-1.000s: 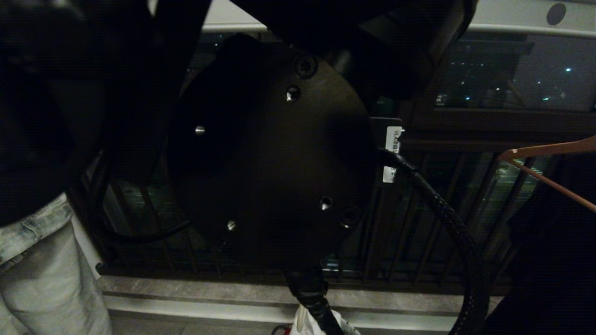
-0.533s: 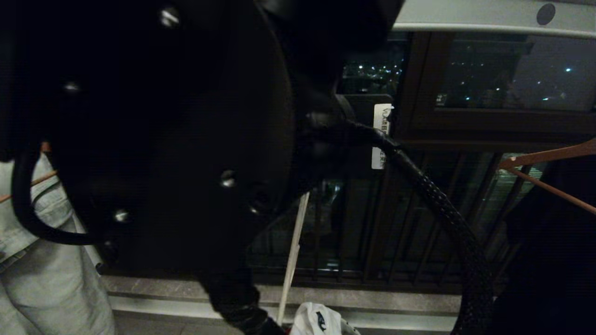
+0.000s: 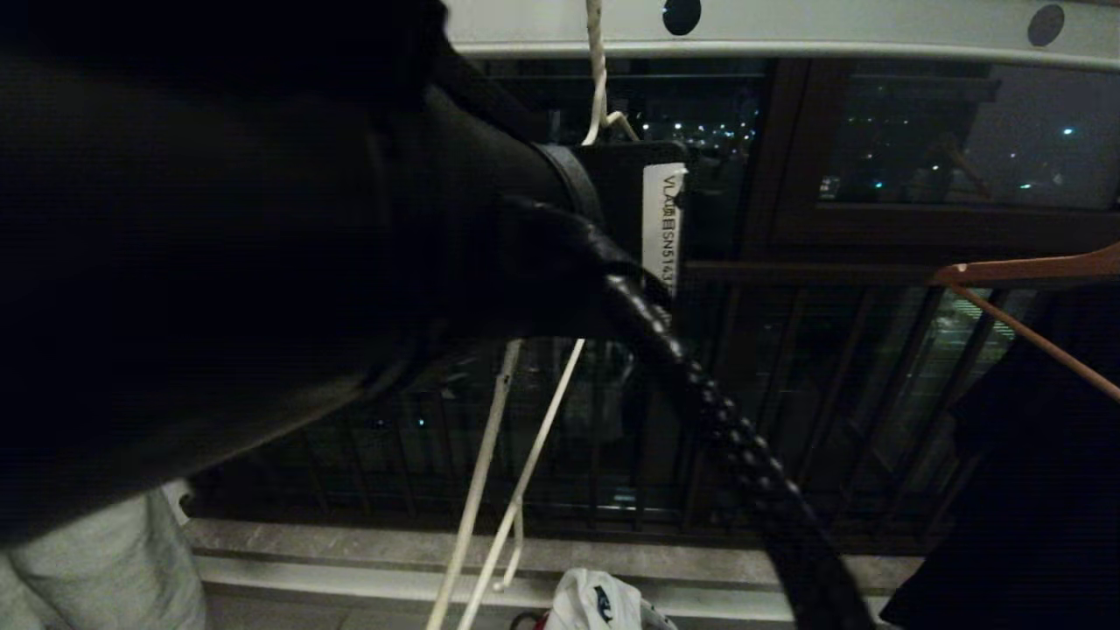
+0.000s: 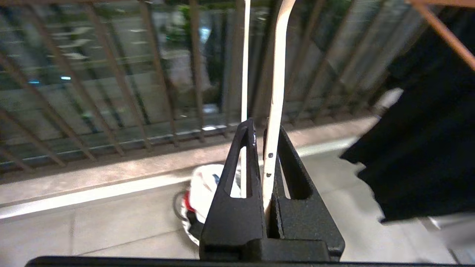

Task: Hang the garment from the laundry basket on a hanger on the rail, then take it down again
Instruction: Pick up the clothes rack on the clothesline

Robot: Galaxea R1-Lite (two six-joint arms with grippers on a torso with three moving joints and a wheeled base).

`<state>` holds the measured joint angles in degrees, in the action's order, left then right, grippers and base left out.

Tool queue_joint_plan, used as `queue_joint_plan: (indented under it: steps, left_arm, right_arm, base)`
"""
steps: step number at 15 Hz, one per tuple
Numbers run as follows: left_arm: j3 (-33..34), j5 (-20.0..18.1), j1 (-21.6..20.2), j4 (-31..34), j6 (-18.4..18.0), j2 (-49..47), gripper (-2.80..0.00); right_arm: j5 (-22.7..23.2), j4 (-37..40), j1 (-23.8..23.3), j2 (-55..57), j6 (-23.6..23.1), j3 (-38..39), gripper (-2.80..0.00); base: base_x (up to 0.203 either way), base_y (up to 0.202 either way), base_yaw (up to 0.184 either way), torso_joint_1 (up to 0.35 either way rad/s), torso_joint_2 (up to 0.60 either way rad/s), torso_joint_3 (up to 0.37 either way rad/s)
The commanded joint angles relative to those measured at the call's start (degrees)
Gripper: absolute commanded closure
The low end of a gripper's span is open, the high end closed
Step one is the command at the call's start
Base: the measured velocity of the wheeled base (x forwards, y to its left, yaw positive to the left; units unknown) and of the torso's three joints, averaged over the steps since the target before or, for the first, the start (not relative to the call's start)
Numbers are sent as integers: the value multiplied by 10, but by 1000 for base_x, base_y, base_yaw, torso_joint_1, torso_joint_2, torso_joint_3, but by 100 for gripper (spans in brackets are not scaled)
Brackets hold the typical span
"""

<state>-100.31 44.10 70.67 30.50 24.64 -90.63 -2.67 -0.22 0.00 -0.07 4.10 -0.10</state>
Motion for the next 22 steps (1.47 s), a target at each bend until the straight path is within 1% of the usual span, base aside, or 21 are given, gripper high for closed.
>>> queue_joint_plan:
  steps: [1,3,5,6,8,9,11,12,14,15,17,18,19,20,22]
  left_arm:
    - [43,-57,2,2,3,68,0]
    - [86,-141,2,2,2,123,0]
    - [126,-208,2,2,0,169,0]
    - [144,-230,1,2,-1,186,0]
    - [175,-256,1,2,-2,208,0]
    - [194,-284,-3,2,-7,214,0]
    - [224,-331,-40,2,-30,216,0]
    - [236,-369,-63,2,-44,215,0]
    - [255,-440,-127,-12,-72,209,0]
    - [277,-484,-168,-33,-98,205,0]
    - [328,-584,-246,-89,-162,188,0]
    - [341,-627,-272,-108,-179,171,0]
    - [346,-656,-288,-118,-188,154,0]
    - [350,-674,-294,-122,-193,143,0]
    - [361,-683,-295,-122,-212,126,0]
  right_arm:
    - [0,0,0,1,0,0,0]
    - [-1,0,0,1,0,0,0]
    - [-1,0,0,1,0,0,0]
    - [0,0,0,1,0,0,0]
    - [0,0,0,1,0,0,0]
    - [0,0,0,1,0,0,0]
    - [0,0,0,1,0,0,0]
    - [0,0,0,1,0,0,0]
    - [0,0,0,1,0,0,0]
    - [0,0,0,1,0,0,0]
    - [-1,0,0,1,0,1,0]
    - [0,0,0,1,0,0,0]
    - [0,0,0,1,0,0,0]
    - [0,0,0,1,0,0,0]
    - [-1,0,0,1,0,0,0]
  base:
    - [0,0,0,0,0,0]
    - [0,0,0,0,0,0]
    - [0,0,0,0,0,0]
    - [0,0,0,0,0,0]
    - [0,0,0,0,0,0]
    - [0,0,0,0,0,0]
    - [0,0,0,0,0,0]
    - [0,0,0,0,0,0]
    - [0,0,0,0,0,0]
    - [0,0,0,0,0,0]
    - [0,0,0,0,0,0]
    - [0,0,0,0,0,0]
    - [0,0,0,0,0,0]
    - [0,0,0,0,0,0]
    - [0,0,0,0,0,0]
